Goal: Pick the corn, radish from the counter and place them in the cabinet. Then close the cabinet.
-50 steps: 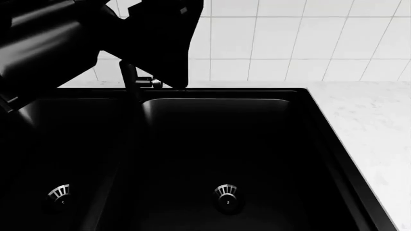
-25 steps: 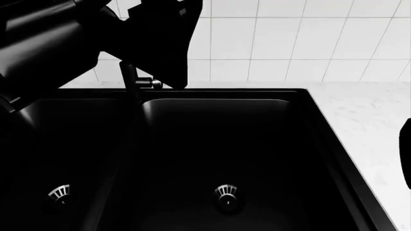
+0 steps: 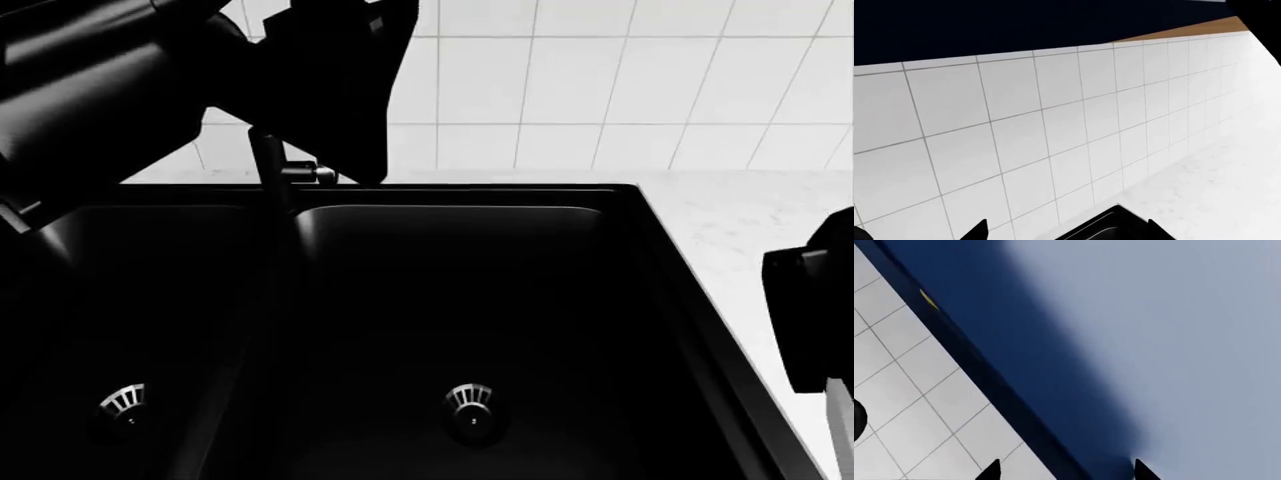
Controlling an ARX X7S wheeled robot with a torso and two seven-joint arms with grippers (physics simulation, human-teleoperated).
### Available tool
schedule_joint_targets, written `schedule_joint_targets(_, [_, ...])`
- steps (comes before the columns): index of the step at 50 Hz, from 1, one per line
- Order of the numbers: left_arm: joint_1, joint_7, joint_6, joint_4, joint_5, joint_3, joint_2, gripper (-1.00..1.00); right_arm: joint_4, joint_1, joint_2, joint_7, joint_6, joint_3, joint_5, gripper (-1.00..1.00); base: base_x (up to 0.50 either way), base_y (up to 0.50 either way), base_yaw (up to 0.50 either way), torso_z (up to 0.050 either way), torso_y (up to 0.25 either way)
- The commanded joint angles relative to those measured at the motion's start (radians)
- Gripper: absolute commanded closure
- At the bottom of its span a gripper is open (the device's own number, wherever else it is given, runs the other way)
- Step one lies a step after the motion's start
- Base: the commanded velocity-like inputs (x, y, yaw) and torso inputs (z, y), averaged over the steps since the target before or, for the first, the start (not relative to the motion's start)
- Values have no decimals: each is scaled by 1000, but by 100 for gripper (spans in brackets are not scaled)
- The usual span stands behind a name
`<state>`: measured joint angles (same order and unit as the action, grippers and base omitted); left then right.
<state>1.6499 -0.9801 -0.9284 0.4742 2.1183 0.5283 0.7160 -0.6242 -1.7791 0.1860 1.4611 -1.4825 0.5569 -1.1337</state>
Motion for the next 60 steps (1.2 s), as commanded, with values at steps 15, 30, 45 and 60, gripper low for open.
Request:
schedule_joint_targets(15, [6,-2,6,2,5,7,5,-100,96,20,-83,-23,47,-22,295,-100,0,0,0,0,-2])
schedule_joint_targets(30, [-4,9,8,5,-5,8,9,-100,210,9,-88,-103,160,-97,381,-100,0,0,0,0,-2])
schedule_joint_targets(45, [6,4,11,3,1,17,6,-100,306,-5,-73,-156,223,-137,433,-100,0,0,0,0,-2])
schedule_joint_targets(60, [4,11,13,2,-5,19,9,-100,367,-19,-61,-194,253,-152,461,-100,0,0,0,2,-5])
